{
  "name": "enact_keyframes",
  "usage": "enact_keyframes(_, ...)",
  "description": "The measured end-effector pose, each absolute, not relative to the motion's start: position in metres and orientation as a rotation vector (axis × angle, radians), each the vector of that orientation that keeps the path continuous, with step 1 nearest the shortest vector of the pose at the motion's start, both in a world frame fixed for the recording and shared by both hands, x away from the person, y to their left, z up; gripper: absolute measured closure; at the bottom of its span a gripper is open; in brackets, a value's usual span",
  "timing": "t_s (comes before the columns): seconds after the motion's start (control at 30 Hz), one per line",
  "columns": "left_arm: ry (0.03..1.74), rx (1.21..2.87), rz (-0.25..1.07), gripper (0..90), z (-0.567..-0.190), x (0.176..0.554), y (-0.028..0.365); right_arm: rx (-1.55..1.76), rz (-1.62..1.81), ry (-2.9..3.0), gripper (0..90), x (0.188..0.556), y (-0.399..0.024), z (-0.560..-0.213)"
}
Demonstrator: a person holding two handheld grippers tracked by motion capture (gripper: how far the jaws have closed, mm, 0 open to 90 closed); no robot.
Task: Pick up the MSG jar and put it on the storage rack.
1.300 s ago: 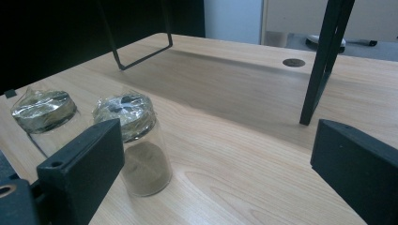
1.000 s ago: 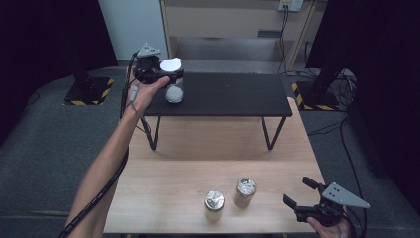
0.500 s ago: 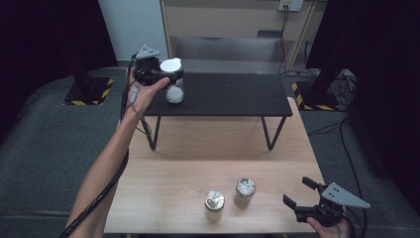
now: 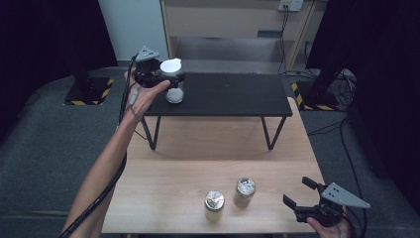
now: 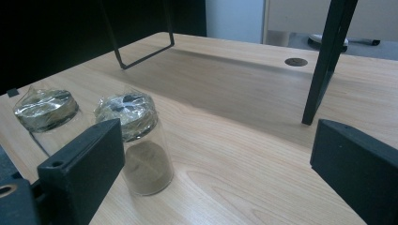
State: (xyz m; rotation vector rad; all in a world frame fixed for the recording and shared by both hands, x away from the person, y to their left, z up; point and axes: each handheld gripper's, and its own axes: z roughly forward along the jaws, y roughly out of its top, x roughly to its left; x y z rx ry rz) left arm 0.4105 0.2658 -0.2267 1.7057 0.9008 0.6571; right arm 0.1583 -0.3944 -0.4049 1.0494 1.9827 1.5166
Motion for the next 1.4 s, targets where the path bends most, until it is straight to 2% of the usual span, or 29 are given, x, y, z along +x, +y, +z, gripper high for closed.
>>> enact_keyframes(0.57, 0.839, 1.696, 0.64, 2.8, -0.214, 0.385, 0.288, 1.05, 1.512, 1.984, 4.1, 0.158, -0.394, -0.404)
enact_keyframes(1.4, 0.715, 1.679, 0.606, 2.4, -0.234, 0.33, 0.319, 1.052, 1.497, 1.988, 4.1, 0.158, -0.391, -0.403)
